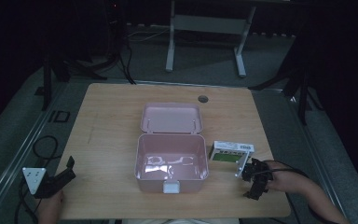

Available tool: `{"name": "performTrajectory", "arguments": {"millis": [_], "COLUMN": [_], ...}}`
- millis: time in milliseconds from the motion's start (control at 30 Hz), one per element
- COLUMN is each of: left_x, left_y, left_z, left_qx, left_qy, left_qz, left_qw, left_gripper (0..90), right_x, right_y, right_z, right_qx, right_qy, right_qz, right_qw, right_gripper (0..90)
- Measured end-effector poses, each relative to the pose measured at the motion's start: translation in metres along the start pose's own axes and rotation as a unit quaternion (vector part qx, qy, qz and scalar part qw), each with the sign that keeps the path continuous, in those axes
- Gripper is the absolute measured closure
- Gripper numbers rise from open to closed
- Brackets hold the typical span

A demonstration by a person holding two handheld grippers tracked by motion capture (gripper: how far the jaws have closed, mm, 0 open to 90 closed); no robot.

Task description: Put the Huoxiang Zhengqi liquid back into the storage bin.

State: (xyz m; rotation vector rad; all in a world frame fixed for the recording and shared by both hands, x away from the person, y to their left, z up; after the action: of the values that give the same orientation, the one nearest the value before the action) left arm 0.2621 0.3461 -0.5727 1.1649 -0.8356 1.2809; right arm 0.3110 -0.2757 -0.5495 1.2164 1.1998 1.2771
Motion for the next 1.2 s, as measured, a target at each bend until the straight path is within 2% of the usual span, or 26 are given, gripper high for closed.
{"name": "performTrajectory", "arguments": {"millis": [100, 367, 500, 567, 700, 833, 1033, 1200], "left_x": [0.000, 0.000, 0.000, 0.000, 0.000, 0.000, 0.000, 0.000], "left_y": [0.000, 0.000, 0.000, 0.000, -0.001, -0.001, -0.001, -0.001], "left_z": [0.000, 0.000, 0.000, -0.001, -0.001, 0.000, 0.000, 0.000], "left_qx": [0.000, -0.004, -0.005, -0.005, -0.005, -0.004, -0.004, -0.005], "left_qy": [0.000, 0.004, 0.003, 0.004, 0.004, 0.002, 0.001, 0.001], "left_qz": [0.000, -0.001, -0.001, -0.002, -0.002, -0.002, -0.003, -0.003], "left_qw": [1.0000, 1.0000, 1.0000, 1.0000, 1.0000, 1.0000, 1.0000, 1.0000], "left_gripper": [2.1, 2.1, 2.1, 2.1, 2.1, 2.1, 2.1, 2.1], "right_x": [0.010, 0.032, 0.040, 0.044, 0.049, 0.053, 0.055, 0.054], "right_y": [0.005, 0.022, 0.030, 0.033, 0.041, 0.055, 0.079, 0.090], "right_z": [-0.002, -0.003, -0.001, 0.001, 0.004, 0.009, 0.027, 0.047], "right_qx": [0.017, 0.029, 0.036, 0.043, 0.028, 0.013, -0.009, -0.014], "right_qy": [0.012, 0.056, 0.066, 0.062, 0.077, 0.083, 0.076, 0.064], "right_qz": [-0.001, -0.007, -0.010, -0.007, -0.015, -0.009, 0.000, -0.013], "right_qw": [0.9998, 0.9980, 0.9971, 0.9971, 0.9965, 0.9964, 0.9970, 0.9978], "right_gripper": [11.2, 12.5, 12.1, 12.1, 12.3, 13.2, 13.5, 15.7]}}
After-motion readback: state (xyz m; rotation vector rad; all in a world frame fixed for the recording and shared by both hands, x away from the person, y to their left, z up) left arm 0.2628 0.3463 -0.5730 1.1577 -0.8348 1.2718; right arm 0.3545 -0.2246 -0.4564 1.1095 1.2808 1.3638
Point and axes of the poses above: each handheld gripper's, and its own axes: y roughly backward along the jaws, x roughly out of its top, z roughly to its right, the point moved 5 cm from there along -y, roughly forward along the jaws, and after that the axes turned 12 degrees about y, right-handed, at the moved point
